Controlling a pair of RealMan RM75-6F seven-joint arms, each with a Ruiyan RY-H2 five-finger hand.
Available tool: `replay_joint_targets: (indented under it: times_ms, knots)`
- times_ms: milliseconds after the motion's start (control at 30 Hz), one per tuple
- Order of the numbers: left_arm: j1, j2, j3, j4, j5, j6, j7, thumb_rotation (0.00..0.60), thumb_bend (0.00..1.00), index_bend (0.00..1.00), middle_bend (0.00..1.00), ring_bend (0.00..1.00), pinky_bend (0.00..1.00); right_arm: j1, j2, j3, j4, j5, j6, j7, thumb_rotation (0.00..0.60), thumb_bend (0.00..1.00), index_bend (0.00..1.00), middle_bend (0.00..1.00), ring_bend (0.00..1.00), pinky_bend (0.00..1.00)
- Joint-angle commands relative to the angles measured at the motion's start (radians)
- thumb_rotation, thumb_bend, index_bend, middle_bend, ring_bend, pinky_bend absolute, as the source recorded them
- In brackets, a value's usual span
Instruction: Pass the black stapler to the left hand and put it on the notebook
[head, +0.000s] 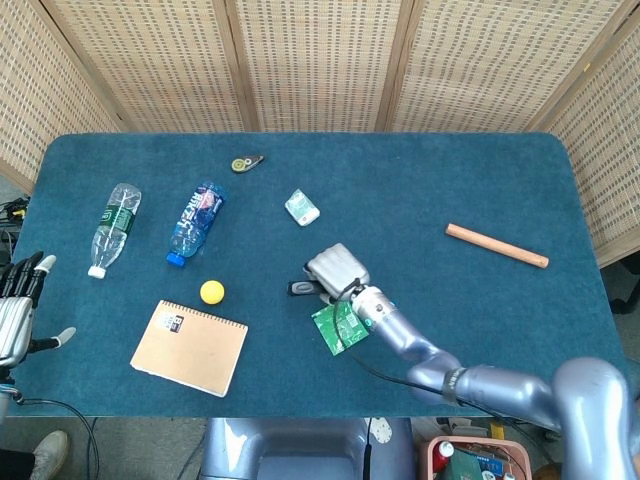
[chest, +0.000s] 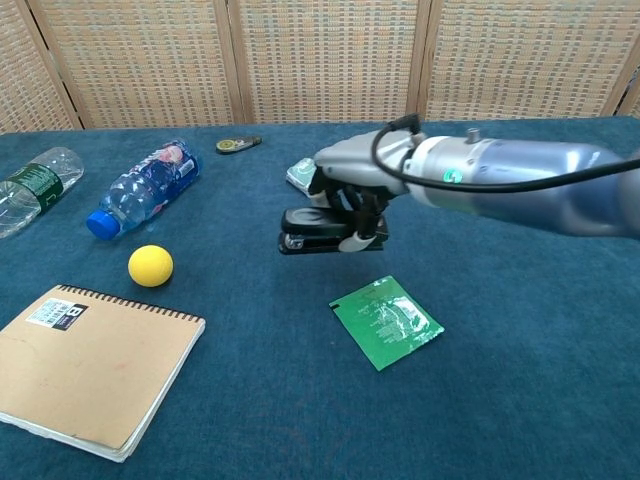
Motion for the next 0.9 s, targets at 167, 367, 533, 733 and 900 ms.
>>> replay_joint_targets:
  times_ms: [167, 367, 533, 733, 900]
  knots:
    - [0.0, 0.01, -0.001, -0.002, -0.004, -0.002, -0.016, 0.6, 0.05, 0.0, 0.0, 0.0, 0.0, 0.118, -0.136, -0.019, 0.1, 0.172, 0.056, -0.158, 0.6, 0.37, 0.61, 0.63, 0.52, 0.64]
    - [-0.002, 0.014, -0.001, 0.001, -0.006, -0.006, -0.025, 0.6, 0.05, 0.0, 0.0, 0.0, 0.0, 0.135, -0.126, -0.022, 0.071, 0.245, 0.054, -0.159, 0.6, 0.01, 0.08, 0.1, 0.07, 0.34]
    - [-0.004, 0.011, 0.0, 0.004, -0.008, -0.009, -0.023, 0.6, 0.05, 0.0, 0.0, 0.0, 0.0, 0.126, -0.092, 0.003, 0.001, 0.251, 0.099, -0.114, 0.6, 0.0, 0.0, 0.0, 0.0, 0.21]
    - [-0.003, 0.006, 0.001, -0.001, 0.014, 0.014, -0.017, 0.6, 0.05, 0.0, 0.0, 0.0, 0.0, 0.029, 0.077, -0.01, -0.185, 0.12, 0.215, -0.031, 0.6, 0.0, 0.0, 0.0, 0.0, 0.19]
    - [-0.016, 0.024, 0.011, -0.029, 0.048, 0.002, -0.027, 0.6, 0.05, 0.0, 0.0, 0.0, 0.0, -0.15, 0.215, -0.104, -0.177, -0.238, 0.381, 0.263, 0.6, 0.0, 0.0, 0.0, 0.0, 0.19]
